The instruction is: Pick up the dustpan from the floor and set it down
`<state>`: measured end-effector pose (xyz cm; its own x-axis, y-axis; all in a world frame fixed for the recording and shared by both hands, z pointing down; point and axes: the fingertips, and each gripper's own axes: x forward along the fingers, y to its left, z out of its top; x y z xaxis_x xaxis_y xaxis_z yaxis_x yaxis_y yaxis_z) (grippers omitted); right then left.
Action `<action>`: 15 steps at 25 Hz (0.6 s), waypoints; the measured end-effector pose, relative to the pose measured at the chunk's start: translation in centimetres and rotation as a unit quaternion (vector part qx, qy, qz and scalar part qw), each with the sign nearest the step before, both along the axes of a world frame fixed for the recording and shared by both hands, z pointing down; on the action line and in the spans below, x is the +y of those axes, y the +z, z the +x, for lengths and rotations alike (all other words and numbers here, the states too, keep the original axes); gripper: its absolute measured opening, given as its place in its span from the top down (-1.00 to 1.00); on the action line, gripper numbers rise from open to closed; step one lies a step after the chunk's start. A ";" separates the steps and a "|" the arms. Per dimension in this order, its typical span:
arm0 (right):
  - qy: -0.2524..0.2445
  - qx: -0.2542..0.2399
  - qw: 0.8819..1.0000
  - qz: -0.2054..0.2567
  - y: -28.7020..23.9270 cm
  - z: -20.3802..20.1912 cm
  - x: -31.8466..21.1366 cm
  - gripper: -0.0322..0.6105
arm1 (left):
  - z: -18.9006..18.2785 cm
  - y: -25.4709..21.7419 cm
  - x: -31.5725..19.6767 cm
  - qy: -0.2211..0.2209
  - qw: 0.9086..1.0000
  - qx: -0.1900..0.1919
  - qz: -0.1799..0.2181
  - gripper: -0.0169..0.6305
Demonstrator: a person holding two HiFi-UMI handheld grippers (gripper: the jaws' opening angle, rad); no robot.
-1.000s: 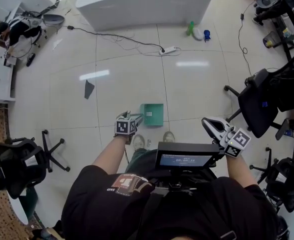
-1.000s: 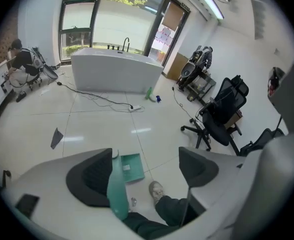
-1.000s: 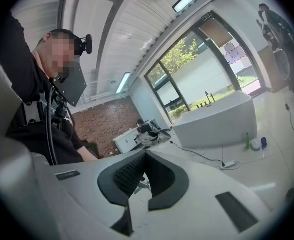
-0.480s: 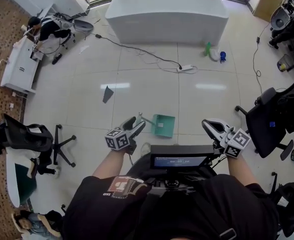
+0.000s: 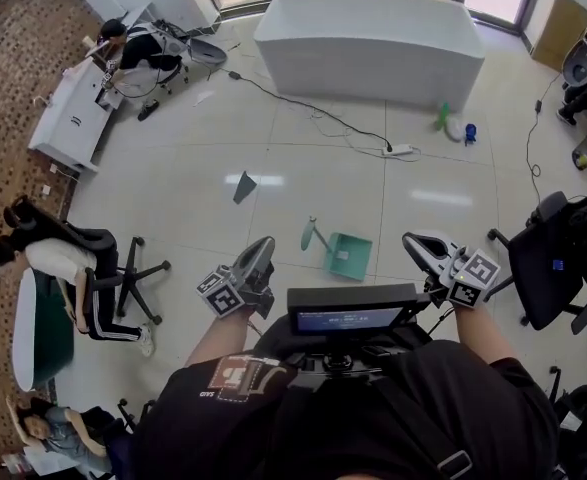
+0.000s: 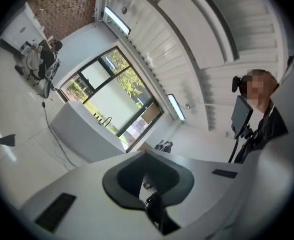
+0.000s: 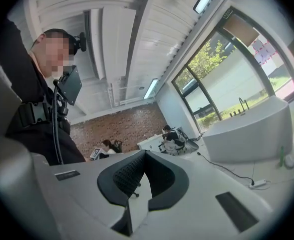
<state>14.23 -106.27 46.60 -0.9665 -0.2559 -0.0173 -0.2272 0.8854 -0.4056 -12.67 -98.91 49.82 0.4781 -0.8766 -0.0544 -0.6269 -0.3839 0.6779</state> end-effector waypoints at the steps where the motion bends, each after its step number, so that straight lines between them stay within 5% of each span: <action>1: 0.002 0.002 1.000 0.006 -0.8 -1.7 2.2 0.87 | -1.6 -1.3 2.2 0.007 1.000 0.016 0.019 0.93; 7: 0.039 0.013 0.998 0.039 -5.2 -13.0 18.1 0.86 | -11.7 -6.2 17.3 0.079 0.992 0.051 0.086 0.93; 15: 0.111 0.040 0.992 0.046 -9.2 -23.2 37.7 0.87 | -24.0 -8.6 35.1 0.162 0.981 0.057 0.090 0.93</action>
<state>-8.96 -68.55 37.38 -0.8856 -0.4637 0.0250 -0.4494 0.8422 -0.2980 -36.72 -63.83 41.19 0.7118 -0.6512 -0.2633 -0.3762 -0.6699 0.6401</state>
